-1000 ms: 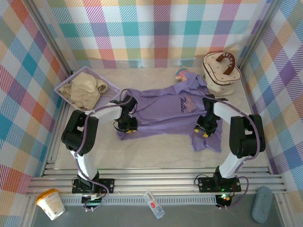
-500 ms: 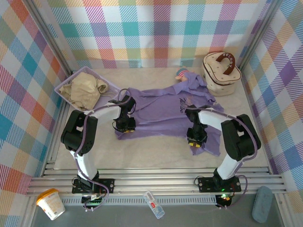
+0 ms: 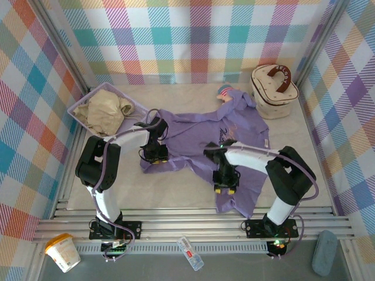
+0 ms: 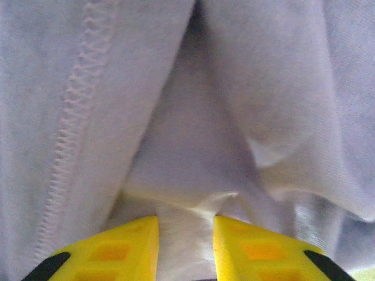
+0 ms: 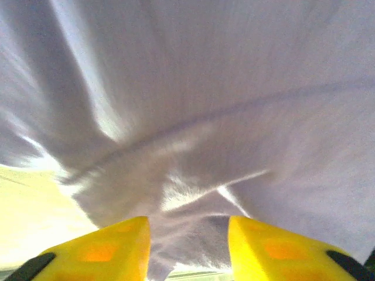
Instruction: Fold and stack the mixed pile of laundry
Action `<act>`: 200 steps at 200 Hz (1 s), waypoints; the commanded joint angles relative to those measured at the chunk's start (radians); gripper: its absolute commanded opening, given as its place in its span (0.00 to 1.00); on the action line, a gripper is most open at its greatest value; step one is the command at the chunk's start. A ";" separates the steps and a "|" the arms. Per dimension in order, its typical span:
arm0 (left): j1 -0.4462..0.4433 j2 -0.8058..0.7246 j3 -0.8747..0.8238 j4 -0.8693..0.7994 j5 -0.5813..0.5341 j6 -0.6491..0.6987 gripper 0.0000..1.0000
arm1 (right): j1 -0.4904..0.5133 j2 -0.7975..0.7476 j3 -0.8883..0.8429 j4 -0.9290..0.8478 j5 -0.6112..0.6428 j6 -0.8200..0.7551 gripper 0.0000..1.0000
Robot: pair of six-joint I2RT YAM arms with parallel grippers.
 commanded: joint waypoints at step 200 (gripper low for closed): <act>-0.030 -0.163 -0.226 -0.151 0.243 0.027 0.46 | -0.819 -0.038 -0.108 0.150 -0.003 -0.026 0.45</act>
